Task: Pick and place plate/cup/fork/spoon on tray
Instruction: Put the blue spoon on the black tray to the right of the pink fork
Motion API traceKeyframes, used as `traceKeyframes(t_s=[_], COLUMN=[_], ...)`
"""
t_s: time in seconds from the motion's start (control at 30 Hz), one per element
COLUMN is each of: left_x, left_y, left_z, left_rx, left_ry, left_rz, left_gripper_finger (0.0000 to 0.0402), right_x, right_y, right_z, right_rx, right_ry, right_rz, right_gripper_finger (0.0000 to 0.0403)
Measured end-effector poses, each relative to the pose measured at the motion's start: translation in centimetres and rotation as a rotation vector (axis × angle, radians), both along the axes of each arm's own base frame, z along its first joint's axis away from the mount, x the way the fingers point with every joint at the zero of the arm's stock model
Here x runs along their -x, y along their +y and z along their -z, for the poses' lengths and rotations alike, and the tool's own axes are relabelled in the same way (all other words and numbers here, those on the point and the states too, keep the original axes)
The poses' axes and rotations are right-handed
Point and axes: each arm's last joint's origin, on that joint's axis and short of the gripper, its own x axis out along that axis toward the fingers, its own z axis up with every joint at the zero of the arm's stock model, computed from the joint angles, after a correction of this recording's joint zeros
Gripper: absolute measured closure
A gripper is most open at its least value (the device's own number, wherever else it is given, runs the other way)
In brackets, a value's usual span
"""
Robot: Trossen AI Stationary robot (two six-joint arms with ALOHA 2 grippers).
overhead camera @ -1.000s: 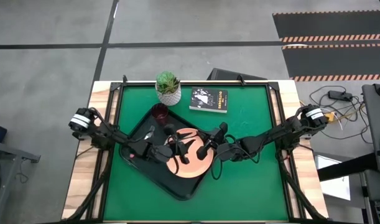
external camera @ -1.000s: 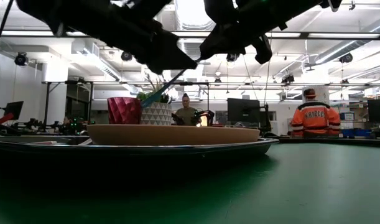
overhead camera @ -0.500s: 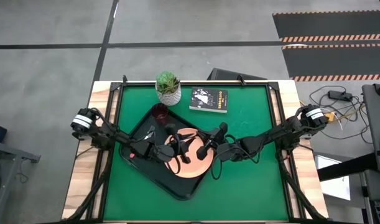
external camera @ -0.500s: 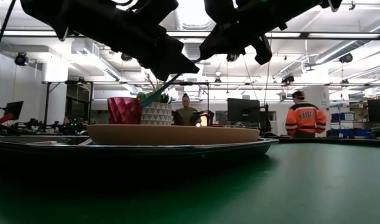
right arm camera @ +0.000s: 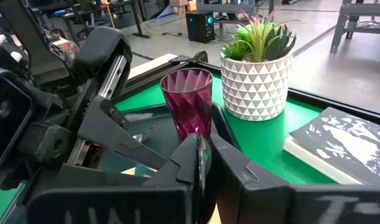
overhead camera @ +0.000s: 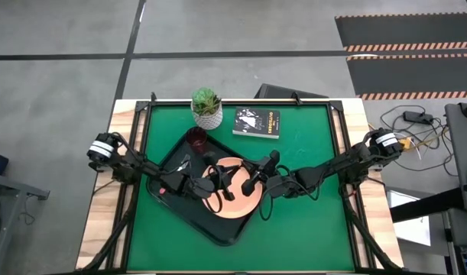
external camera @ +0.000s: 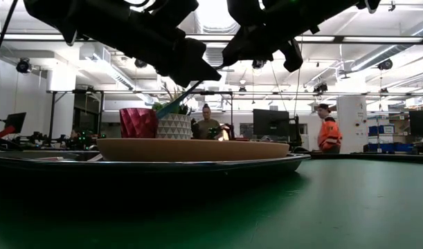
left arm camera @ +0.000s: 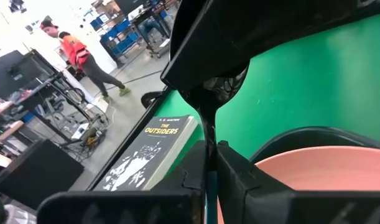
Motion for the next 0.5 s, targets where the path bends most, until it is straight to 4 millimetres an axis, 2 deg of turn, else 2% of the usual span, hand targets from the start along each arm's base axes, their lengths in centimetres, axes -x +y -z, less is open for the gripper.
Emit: traceKeyframes(t_s=[0.1, 0.33, 0.5], left_x=[0.0, 0.2, 1.1], left_y=[0.0, -0.5, -0.9], left_z=[0.0, -0.2, -0.9], left_rx=[0.024, 0.060, 0.126], left_ry=[-0.015, -0.039, -0.039], left_rz=[0.000, 0.021, 0.023], left_gripper_finger=[0.0399, 0.0400, 0.0400], right_x=[0.0, 0.1, 0.7], right_y=[0.0, 0.0, -0.1], right_z=[0.0, 0.0, -1.2], right_rx=[0.000, 0.021, 0.021], right_ry=[0.000, 0.022, 0.017], right_rz=[-0.001, -0.005, -0.012], right_gripper_finger=[0.0363, 0.0280, 0.0235])
